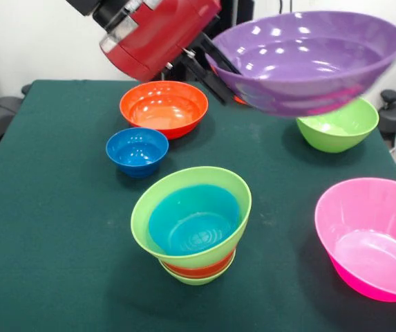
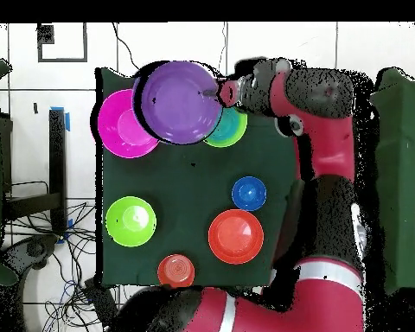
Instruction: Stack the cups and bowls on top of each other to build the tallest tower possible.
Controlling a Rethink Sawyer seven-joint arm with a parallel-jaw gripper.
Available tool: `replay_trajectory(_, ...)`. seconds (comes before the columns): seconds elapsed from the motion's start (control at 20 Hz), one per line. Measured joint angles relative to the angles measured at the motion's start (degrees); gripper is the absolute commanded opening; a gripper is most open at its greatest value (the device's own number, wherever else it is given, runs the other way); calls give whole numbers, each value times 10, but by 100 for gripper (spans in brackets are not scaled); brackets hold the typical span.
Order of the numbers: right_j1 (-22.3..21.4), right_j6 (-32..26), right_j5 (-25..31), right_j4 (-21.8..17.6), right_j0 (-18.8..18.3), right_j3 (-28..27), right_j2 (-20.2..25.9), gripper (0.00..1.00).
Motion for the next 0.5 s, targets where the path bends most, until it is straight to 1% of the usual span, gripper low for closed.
replay_trajectory(0.1, -21, -51, -9, -1, -11, 52, -1, 0)
replay_trajectory(0.3, -44, -118, -24, -2, -27, 109, -2, 0)
replay_trajectory(0.35, -54, -153, -32, -3, -35, 136, -4, 0)
replay_trajectory(0.45, -59, -170, -36, -3, -39, 149, -5, 0)
replay_trajectory(0.5, -64, -188, -39, -4, -42, 163, -7, 0)
